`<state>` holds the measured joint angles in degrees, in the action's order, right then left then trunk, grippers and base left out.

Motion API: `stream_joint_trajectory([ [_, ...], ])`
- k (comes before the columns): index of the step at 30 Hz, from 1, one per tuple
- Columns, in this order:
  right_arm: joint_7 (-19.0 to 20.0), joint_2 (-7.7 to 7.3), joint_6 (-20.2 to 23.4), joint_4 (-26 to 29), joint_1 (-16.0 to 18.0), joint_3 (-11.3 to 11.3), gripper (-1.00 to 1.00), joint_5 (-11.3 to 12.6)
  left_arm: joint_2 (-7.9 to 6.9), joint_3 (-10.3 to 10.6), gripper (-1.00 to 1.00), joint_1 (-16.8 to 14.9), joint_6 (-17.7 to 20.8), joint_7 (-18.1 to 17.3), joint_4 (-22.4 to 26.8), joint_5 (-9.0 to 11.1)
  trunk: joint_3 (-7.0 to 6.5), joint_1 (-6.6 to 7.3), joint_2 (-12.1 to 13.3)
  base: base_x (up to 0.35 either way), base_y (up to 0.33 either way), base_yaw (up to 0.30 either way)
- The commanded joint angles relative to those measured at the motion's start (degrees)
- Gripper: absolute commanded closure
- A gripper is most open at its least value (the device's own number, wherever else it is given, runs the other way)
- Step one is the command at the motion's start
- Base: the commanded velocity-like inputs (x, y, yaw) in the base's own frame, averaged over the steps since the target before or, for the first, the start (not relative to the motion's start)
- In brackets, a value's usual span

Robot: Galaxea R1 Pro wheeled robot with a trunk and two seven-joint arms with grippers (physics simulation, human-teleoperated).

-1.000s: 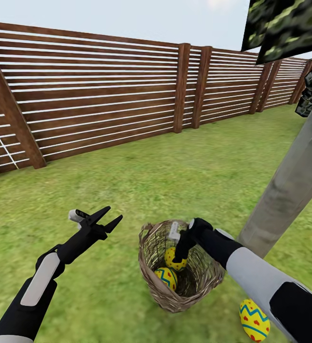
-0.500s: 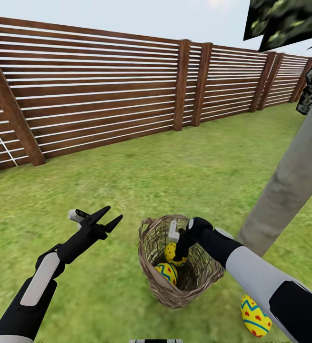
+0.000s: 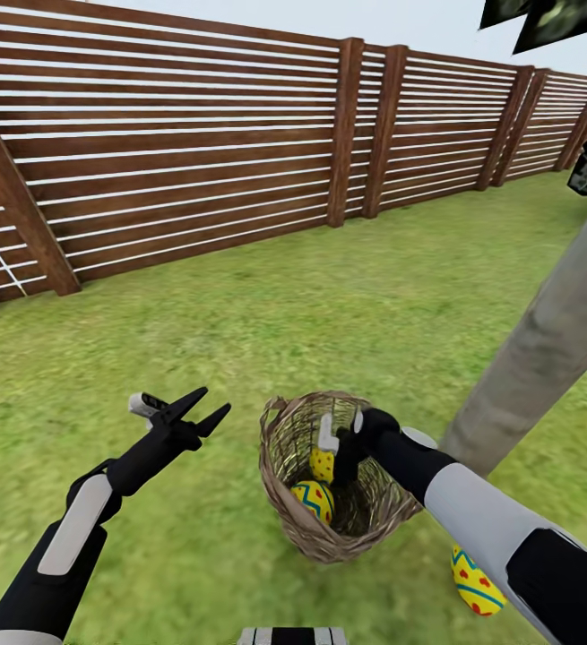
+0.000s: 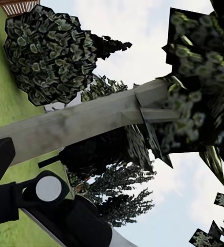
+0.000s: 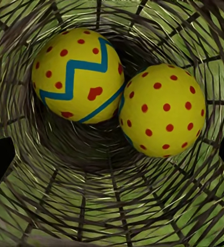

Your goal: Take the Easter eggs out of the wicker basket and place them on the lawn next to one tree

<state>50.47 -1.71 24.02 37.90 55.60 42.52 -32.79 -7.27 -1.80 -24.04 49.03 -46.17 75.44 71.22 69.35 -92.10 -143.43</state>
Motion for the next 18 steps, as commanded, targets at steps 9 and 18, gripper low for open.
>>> stream_joint_trajectory([
  [9,0.4,-0.15,-2.4,1.4,0.0,0.1,-1.00,-1.6,-0.26,0.0,-1.00,0.0,0.4,-0.1,0.2,0.1,2.05,-0.22,-0.1,0.000,0.000,0.000],
  [18,0.4,-0.17,-6.3,2.6,0.0,0.0,-1.00,-3.4,-0.28,-0.1,-1.00,0.0,0.4,-0.1,0.2,0.2,4.04,-0.45,-0.3,0.000,0.000,0.000],
])
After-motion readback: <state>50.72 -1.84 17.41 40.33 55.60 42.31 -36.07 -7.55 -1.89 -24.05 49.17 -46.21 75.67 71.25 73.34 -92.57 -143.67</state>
